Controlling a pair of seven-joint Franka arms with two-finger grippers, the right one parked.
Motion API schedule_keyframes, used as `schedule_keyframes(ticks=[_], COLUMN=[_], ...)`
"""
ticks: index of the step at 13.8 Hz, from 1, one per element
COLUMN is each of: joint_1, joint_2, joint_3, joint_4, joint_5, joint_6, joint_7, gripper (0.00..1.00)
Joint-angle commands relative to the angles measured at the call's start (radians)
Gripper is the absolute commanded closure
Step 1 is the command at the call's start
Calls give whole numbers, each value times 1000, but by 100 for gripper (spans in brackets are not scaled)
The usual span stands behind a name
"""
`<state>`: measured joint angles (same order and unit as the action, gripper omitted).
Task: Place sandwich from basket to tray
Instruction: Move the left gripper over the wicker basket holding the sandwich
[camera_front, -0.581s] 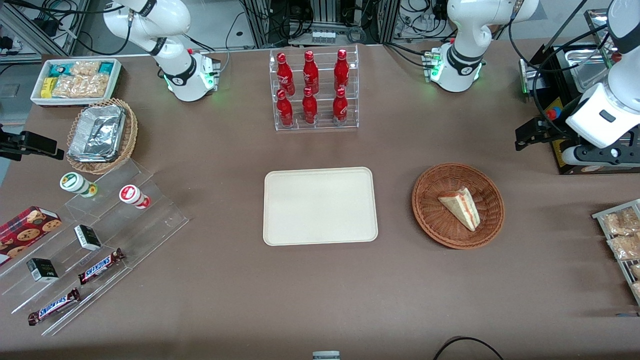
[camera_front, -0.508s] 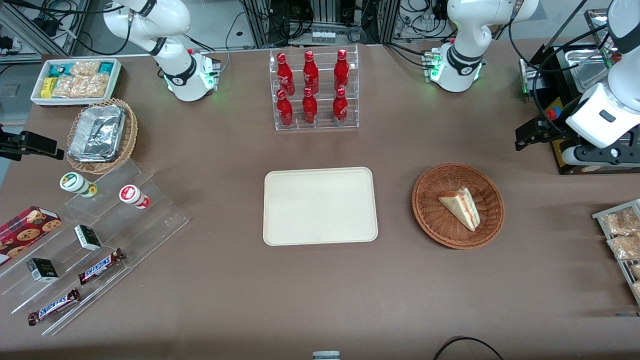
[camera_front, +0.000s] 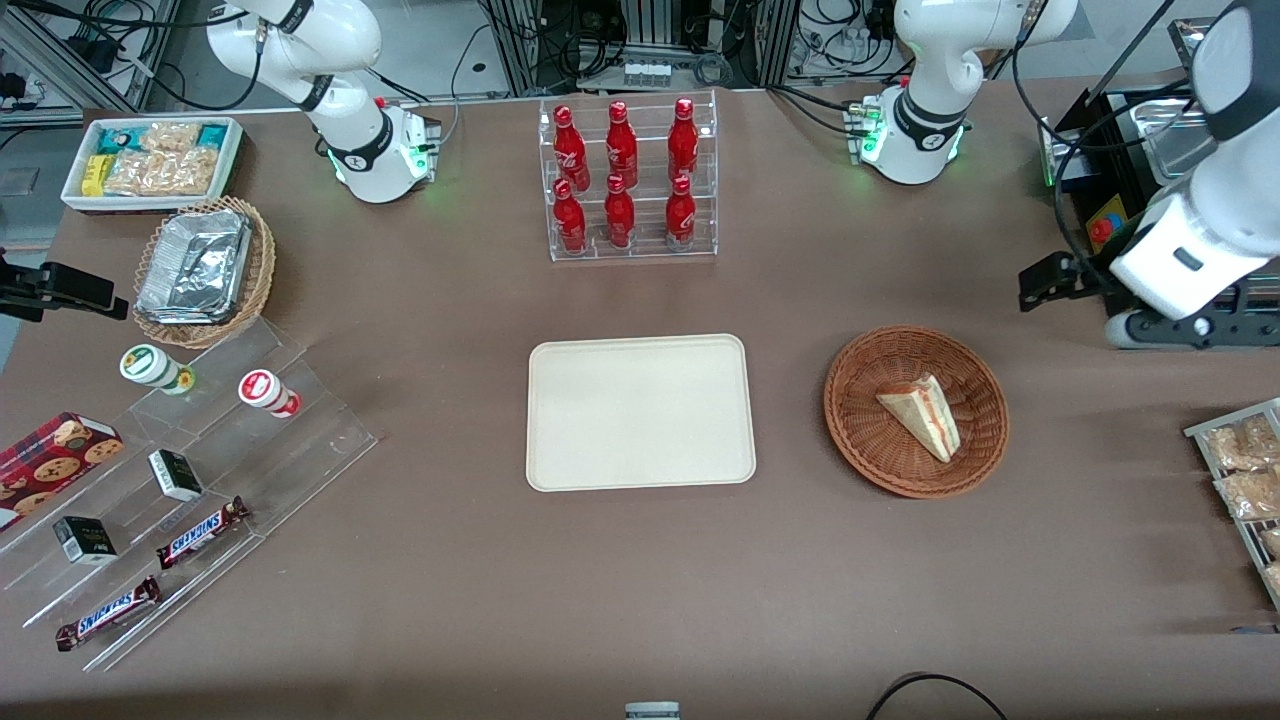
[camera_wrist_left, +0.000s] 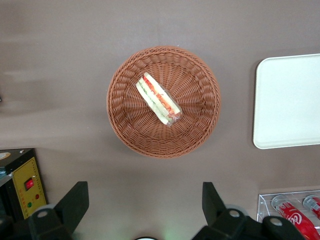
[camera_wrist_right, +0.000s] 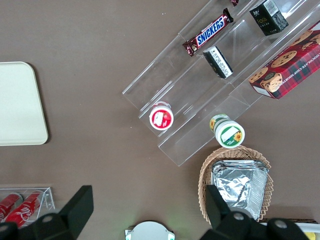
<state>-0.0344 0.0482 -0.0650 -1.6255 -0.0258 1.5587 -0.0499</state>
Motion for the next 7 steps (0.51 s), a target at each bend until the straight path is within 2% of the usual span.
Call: schedule_keyframes(ticks=[1,7], joint_1=[-13,-15], joint_2=[-16,-36], joint_3=[8,5], joint_4=[-114,-403], joint_5=[14,14], joint_6=[90,430], joint_7=[-2,-54], gripper=[0,0])
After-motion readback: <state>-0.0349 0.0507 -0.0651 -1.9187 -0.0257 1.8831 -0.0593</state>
